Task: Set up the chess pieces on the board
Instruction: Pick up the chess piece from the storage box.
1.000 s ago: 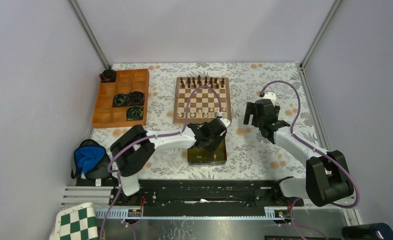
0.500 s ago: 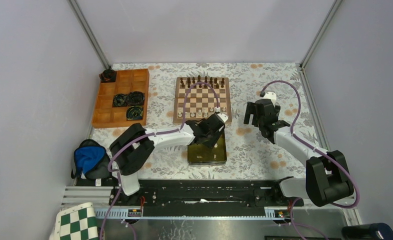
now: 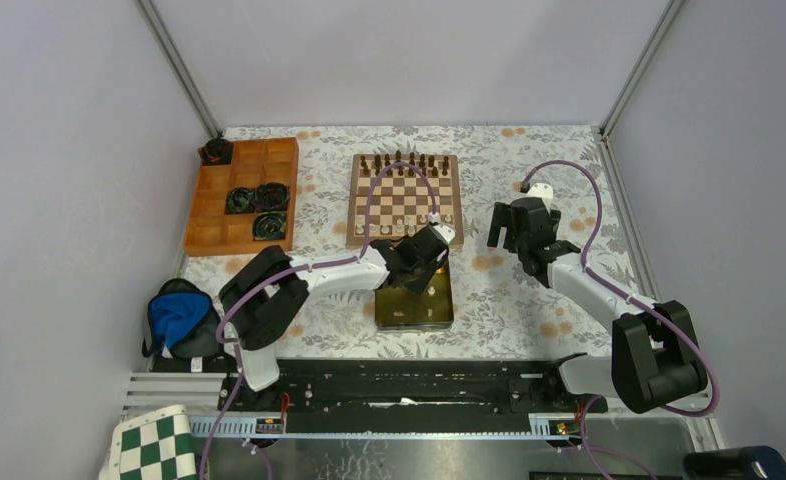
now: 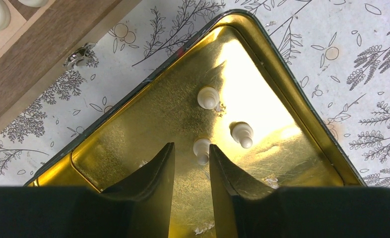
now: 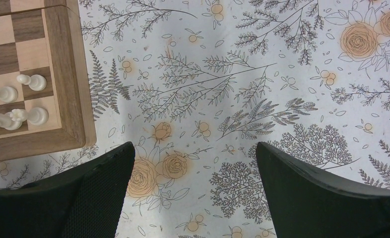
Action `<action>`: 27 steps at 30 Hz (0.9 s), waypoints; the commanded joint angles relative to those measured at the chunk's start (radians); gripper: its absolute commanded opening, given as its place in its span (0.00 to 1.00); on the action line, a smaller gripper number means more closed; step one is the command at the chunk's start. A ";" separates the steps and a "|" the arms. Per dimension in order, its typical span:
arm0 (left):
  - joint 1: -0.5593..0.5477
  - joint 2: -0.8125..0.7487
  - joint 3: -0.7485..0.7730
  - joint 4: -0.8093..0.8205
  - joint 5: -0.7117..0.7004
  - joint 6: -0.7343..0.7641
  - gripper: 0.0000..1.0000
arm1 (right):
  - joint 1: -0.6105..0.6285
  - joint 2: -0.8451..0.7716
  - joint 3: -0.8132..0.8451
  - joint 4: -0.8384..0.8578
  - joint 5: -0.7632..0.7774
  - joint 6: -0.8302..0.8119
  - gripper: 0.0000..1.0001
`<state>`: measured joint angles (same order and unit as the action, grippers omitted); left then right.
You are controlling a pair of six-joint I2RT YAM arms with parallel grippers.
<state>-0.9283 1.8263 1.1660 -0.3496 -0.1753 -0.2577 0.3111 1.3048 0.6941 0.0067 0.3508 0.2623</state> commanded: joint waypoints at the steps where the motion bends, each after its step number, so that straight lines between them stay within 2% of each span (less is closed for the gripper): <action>1: 0.008 0.019 0.006 0.052 0.004 0.009 0.37 | -0.006 -0.018 0.009 0.035 0.033 -0.003 1.00; 14: 0.007 0.033 0.015 0.048 0.023 0.010 0.33 | -0.006 -0.018 0.001 0.040 0.031 -0.003 1.00; 27: 0.007 0.025 0.022 0.042 0.023 0.009 0.14 | -0.006 -0.019 0.001 0.041 0.035 -0.004 1.00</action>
<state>-0.9283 1.8503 1.1660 -0.3492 -0.1555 -0.2577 0.3111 1.3048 0.6903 0.0120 0.3511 0.2623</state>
